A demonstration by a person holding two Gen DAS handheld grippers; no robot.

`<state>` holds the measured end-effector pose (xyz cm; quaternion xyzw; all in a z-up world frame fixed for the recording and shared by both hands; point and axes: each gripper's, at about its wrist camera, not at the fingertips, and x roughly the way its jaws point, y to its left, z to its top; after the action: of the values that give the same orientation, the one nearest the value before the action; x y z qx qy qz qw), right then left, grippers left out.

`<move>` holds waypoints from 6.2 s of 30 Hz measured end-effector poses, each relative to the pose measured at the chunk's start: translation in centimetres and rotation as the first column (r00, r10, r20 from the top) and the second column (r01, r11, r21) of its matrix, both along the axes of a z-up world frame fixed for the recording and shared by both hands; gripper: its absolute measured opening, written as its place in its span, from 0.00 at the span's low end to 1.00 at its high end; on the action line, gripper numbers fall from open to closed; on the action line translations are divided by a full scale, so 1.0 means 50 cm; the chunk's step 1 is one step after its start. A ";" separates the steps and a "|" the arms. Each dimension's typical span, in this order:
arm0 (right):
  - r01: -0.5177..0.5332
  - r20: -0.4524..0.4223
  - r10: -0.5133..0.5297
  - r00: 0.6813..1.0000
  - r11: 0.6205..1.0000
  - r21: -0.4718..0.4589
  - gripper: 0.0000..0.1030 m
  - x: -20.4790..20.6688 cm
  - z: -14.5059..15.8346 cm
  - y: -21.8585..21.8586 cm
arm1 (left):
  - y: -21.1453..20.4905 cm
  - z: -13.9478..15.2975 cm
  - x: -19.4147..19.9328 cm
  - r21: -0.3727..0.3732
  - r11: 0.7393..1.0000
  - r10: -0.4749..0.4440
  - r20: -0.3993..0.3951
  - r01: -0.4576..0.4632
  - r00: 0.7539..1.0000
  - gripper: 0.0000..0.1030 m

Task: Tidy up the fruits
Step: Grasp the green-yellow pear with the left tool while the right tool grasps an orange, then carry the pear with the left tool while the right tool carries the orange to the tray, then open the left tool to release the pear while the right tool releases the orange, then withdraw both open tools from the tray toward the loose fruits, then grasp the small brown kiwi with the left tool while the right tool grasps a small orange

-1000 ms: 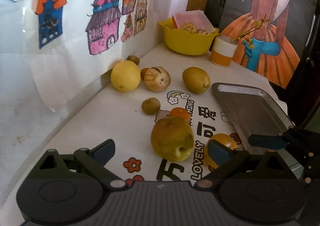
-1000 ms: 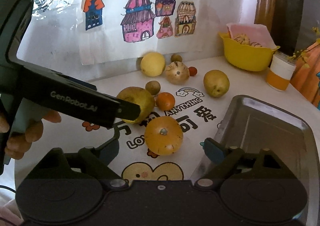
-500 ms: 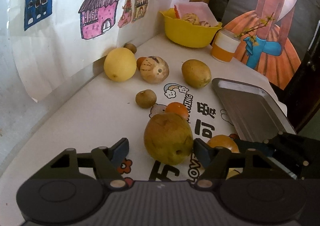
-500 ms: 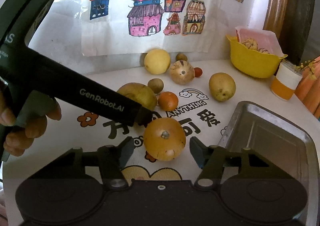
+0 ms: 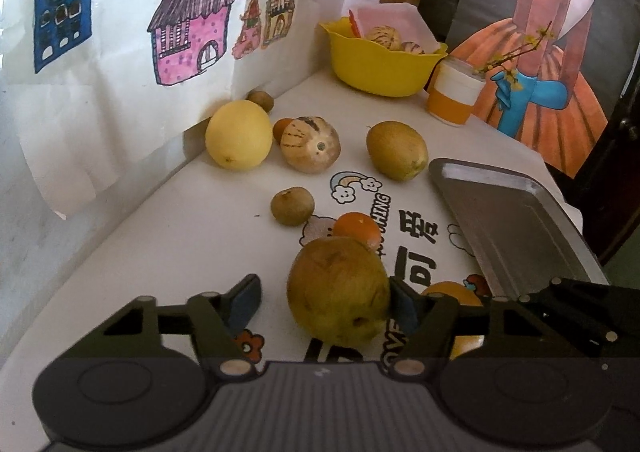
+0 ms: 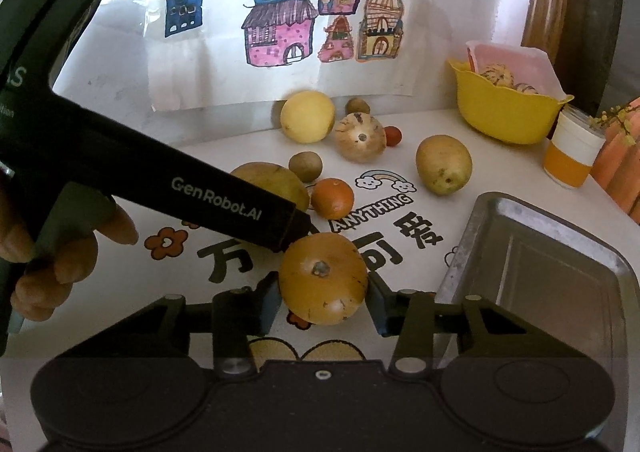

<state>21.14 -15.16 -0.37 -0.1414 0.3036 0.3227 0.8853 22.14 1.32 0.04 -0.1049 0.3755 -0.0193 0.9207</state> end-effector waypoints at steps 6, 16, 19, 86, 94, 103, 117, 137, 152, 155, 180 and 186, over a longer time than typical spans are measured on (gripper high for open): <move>0.007 -0.002 -0.007 1.000 1.000 0.011 0.44 -0.011 0.002 -0.003 | -0.003 0.002 -0.012 -0.016 1.000 -0.023 0.007 0.023 1.000 0.54; 0.056 -0.014 -0.055 0.998 0.990 0.132 0.44 -0.035 0.043 -0.069 | -0.008 0.036 -0.046 -0.022 0.999 -0.024 0.025 0.025 0.999 0.54; 0.093 -0.019 -0.091 0.996 0.982 0.167 0.44 -0.028 0.070 -0.110 | -0.028 0.069 -0.029 -0.046 0.997 -0.062 0.043 0.064 0.997 0.54; 0.399 0.099 -0.416 0.904 0.903 0.157 0.99 0.061 0.127 -0.325 | -0.186 0.134 0.062 -0.070 0.982 -0.148 0.269 0.173 0.952 0.99; 0.397 0.144 -0.420 0.896 0.903 0.163 0.99 -0.096 0.153 -0.315 | -0.133 0.143 -0.062 -0.043 0.988 -0.130 0.284 0.147 0.950 0.99; 0.454 0.024 -0.460 0.887 0.882 0.126 0.99 -0.221 0.097 -0.305 | -0.096 0.097 -0.166 0.043 0.989 -0.147 0.267 0.140 0.952 1.00; 0.330 -0.152 -0.317 0.936 0.941 0.070 0.99 -0.253 0.044 -0.175 | -0.006 0.048 -0.223 0.108 0.988 -0.125 0.119 0.112 0.985 0.99; 0.162 -0.112 -0.150 0.982 0.981 0.110 0.99 -0.109 0.080 -0.014 | 0.101 0.070 -0.120 0.122 0.992 0.032 0.102 -0.045 0.994 0.99; 0.047 0.150 -0.031 0.988 0.993 -0.104 0.98 0.006 0.036 0.049 | 0.091 0.021 0.035 0.024 0.999 0.044 0.040 -0.045 0.998 0.99; 0.064 0.153 -0.049 0.987 0.993 -0.095 0.97 0.031 0.030 0.059 | 0.089 0.007 0.059 0.007 0.999 0.054 0.016 -0.054 0.998 0.99; 0.072 -0.010 -0.072 0.997 0.997 0.017 0.45 0.121 -0.009 0.100 | 0.080 -0.015 0.105 -0.030 0.998 -0.048 0.058 0.050 0.997 0.55; 0.079 -0.018 -0.078 0.997 0.997 0.022 0.36 0.128 -0.009 0.105 | 0.082 -0.014 0.107 -0.034 0.997 -0.067 0.050 0.068 0.997 0.37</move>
<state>27.53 -9.90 -0.84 -0.1166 0.3126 0.2923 0.8962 27.50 5.44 -0.66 -0.1079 0.3557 -0.0596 0.9264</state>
